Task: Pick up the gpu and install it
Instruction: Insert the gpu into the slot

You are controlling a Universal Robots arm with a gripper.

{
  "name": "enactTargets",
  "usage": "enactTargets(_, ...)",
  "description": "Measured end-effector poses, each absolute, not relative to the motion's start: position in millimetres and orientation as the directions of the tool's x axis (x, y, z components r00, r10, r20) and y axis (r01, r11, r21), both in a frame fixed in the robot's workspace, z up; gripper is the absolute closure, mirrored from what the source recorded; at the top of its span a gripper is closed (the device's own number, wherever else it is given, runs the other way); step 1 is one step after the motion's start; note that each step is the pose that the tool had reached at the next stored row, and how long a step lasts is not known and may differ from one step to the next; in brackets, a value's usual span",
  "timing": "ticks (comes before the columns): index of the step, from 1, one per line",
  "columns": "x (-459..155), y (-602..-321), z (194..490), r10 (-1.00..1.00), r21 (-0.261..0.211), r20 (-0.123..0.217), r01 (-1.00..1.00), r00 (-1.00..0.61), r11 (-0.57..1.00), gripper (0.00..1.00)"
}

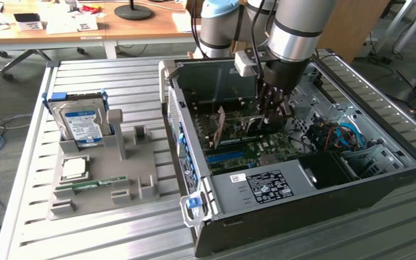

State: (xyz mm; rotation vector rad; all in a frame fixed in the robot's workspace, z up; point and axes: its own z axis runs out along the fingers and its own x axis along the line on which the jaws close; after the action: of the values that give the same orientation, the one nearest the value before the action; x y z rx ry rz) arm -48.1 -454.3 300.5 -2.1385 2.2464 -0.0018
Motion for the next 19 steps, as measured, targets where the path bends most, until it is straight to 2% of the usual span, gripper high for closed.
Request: enactTargets(19, -63, -455, 292, -0.998, -0.028, -0.028, -0.998, -0.049, 0.049, 0.73)
